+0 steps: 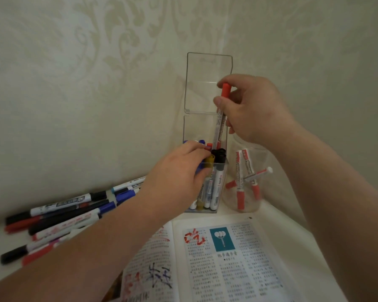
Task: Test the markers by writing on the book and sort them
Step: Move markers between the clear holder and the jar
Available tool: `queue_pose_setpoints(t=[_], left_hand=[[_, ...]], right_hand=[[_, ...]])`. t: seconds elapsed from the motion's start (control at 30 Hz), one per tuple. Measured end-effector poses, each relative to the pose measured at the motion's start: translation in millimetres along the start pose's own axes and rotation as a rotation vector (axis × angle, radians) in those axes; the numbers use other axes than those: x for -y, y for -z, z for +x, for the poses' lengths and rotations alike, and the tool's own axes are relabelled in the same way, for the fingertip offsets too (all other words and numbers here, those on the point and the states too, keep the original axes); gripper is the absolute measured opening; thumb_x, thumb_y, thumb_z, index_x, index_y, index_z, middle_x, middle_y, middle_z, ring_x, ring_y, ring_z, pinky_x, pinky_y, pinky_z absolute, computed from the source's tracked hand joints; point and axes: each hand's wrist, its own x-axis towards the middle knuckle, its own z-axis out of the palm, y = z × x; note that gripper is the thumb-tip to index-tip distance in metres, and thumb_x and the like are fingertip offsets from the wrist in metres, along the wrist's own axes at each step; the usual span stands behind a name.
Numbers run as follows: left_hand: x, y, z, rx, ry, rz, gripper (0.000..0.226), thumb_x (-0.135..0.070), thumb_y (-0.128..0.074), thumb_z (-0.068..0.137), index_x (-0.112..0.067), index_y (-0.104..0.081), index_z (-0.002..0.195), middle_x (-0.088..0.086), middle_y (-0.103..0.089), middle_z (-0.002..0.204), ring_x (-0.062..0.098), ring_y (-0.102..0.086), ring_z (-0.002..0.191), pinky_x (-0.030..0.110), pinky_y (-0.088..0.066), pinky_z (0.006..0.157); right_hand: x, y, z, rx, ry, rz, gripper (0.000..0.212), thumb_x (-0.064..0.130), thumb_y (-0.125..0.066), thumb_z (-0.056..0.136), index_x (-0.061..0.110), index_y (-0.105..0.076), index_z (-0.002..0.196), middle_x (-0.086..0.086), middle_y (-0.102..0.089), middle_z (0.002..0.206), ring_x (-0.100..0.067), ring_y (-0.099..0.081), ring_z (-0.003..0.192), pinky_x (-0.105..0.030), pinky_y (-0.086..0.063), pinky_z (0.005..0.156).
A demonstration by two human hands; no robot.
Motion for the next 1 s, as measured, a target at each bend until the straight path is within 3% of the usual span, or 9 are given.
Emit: queue_pose_setpoints(t=[0.1, 0.2, 0.3, 0.43, 0.6, 0.67, 0.73, 0.83, 1.0], left_hand=[[-3.3, -0.6, -1.6, 0.025, 0.007, 0.026, 0.042, -0.032, -0.057, 0.099, -0.024, -0.053, 0.140, -0.009, -0.049, 0.143, 0.012, -0.049, 0.125, 0.023, -0.037, 0.103], [-3.0, 1.3, -3.2, 0.037, 0.003, 0.027, 0.043, -0.031, -0.058, 0.099, -0.024, -0.052, 0.140, -0.009, -0.048, 0.143, 0.010, -0.049, 0.125, 0.023, -0.038, 0.104], [-3.2, 2.5, -1.9, 0.033, 0.013, 0.019, 0.041, -0.031, -0.058, 0.099, -0.025, -0.053, 0.140, -0.010, -0.049, 0.142, 0.010, -0.050, 0.123, 0.025, -0.041, 0.104], [-3.5, 2.9, 0.4, 0.038, 0.011, 0.037, 0.039, -0.033, -0.056, 0.100, -0.025, -0.053, 0.138, -0.009, -0.050, 0.139, 0.012, -0.052, 0.120, 0.034, -0.047, 0.103], [-3.9, 0.5, -0.3, 0.041, -0.006, 0.048, 0.040, -0.033, -0.060, 0.096, -0.027, -0.052, 0.135, -0.009, -0.050, 0.137, 0.013, -0.051, 0.119, 0.038, -0.047, 0.101], [-2.9, 0.2, -0.5, 0.031, -0.017, 0.037, 0.038, -0.029, -0.062, 0.095, -0.024, -0.055, 0.132, -0.007, -0.053, 0.134, 0.015, -0.053, 0.116, 0.040, -0.049, 0.097], [-1.0, -0.4, -2.2, 0.029, -0.026, 0.026, 0.039, -0.028, -0.064, 0.094, -0.022, -0.056, 0.132, -0.006, -0.053, 0.135, 0.016, -0.052, 0.118, 0.040, -0.050, 0.098], [1.2, -2.6, -5.3, 0.036, -0.028, 0.034, 0.048, -0.031, -0.065, 0.094, -0.024, -0.050, 0.139, -0.008, -0.047, 0.144, 0.013, -0.045, 0.130, 0.036, -0.045, 0.107], [0.7, -4.9, -4.0, 0.037, -0.027, 0.050, 0.053, -0.035, -0.064, 0.094, -0.029, -0.044, 0.143, -0.013, -0.041, 0.148, 0.008, -0.038, 0.134, 0.028, -0.035, 0.111]], right_hand=[[5.7, -6.6, 6.3, -0.007, 0.112, -0.251, 0.021, 0.028, -0.062, 0.099, 0.016, -0.063, 0.117, -0.002, -0.064, 0.091, -0.022, -0.062, 0.081, -0.040, -0.056, 0.076], [5.4, -11.9, 3.8, -0.045, 0.170, -0.191, 0.020, 0.028, -0.063, 0.099, 0.015, -0.064, 0.114, 0.000, -0.063, 0.081, -0.020, -0.060, 0.071, -0.043, -0.057, 0.072], [3.2, -9.5, 4.5, -0.050, 0.088, -0.096, 0.020, 0.027, -0.064, 0.098, 0.018, -0.065, 0.116, 0.002, -0.064, 0.079, -0.018, -0.063, 0.069, -0.043, -0.060, 0.070], [5.0, 1.2, 10.1, 0.007, 0.049, -0.262, 0.024, 0.027, -0.063, 0.099, 0.013, -0.065, 0.118, -0.004, -0.065, 0.094, -0.024, -0.065, 0.083, -0.045, -0.058, 0.080], [10.3, -9.6, -4.5, 0.020, 0.305, -0.290, 0.025, 0.024, -0.062, 0.099, 0.011, -0.064, 0.121, -0.004, -0.064, 0.085, -0.023, -0.058, 0.072, -0.041, -0.054, 0.070], [6.0, -15.2, -7.5, 0.012, 0.375, -0.265, 0.026, 0.023, -0.063, 0.099, 0.012, -0.064, 0.122, 0.006, -0.056, 0.074, -0.013, -0.050, 0.061, -0.035, -0.050, 0.063], [0.4, -15.2, -6.0, -0.084, 0.338, -0.149, 0.025, 0.023, -0.064, 0.097, 0.013, -0.065, 0.119, 0.018, -0.048, 0.069, -0.001, -0.045, 0.057, -0.026, -0.045, 0.060], [-3.4, -6.4, 0.2, -0.170, 0.216, -0.027, 0.023, 0.022, -0.066, 0.097, 0.014, -0.066, 0.118, 0.019, -0.050, 0.071, 0.000, -0.048, 0.057, -0.014, -0.043, 0.060], [-0.5, -2.8, 0.5, -0.058, 0.233, -0.159, 0.021, 0.023, -0.065, 0.097, 0.016, -0.067, 0.117, 0.017, -0.052, 0.075, -0.001, -0.050, 0.061, -0.021, -0.045, 0.063]])
